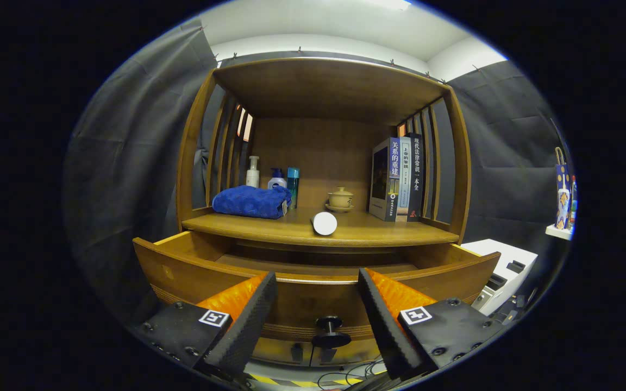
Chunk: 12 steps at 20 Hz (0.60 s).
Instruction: Pull open the drawer, take out the items inside it, and place them on the countertop above the cabinet.
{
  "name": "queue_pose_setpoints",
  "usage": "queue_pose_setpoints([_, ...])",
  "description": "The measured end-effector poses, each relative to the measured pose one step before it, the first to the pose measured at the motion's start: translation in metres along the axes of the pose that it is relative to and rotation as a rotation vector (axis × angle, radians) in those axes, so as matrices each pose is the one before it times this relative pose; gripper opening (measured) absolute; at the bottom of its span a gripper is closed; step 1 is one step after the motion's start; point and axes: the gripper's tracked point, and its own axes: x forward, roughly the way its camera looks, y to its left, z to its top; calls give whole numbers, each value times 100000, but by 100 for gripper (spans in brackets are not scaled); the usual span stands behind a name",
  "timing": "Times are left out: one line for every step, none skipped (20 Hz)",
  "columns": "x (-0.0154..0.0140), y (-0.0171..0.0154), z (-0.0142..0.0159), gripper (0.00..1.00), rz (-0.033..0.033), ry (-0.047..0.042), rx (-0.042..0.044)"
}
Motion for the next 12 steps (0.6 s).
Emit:
queue_pose_setpoints([469,100,-39,98,20,272,-438])
queue_pose_setpoints([553,-32,-139,99,-71,227,-1044])
queue_pose_setpoints([678,-26,-313,98,-17,1014,-823])
queue_pose_setpoints([617,35,-364,98,103,1498,706])
queue_pose_setpoints([510,114,8,98,305,-376,1873])
queue_pose_setpoints([797,7,-8,98,-36,199,1562])
queue_pose_setpoints([482,-100,-9,98,56,641,-6])
queue_pose_setpoints([440,-60,9,98,-36,111,-563])
queue_pose_setpoints([-1051,-245,-708,99,16,314,244])
queue_pose_setpoints([411,71,26,99,-1,-57,589])
queue_pose_setpoints([387,-8,59,99,-7,323,-143])
queue_pose_setpoints([387,-58,32,99,5,44,-307])
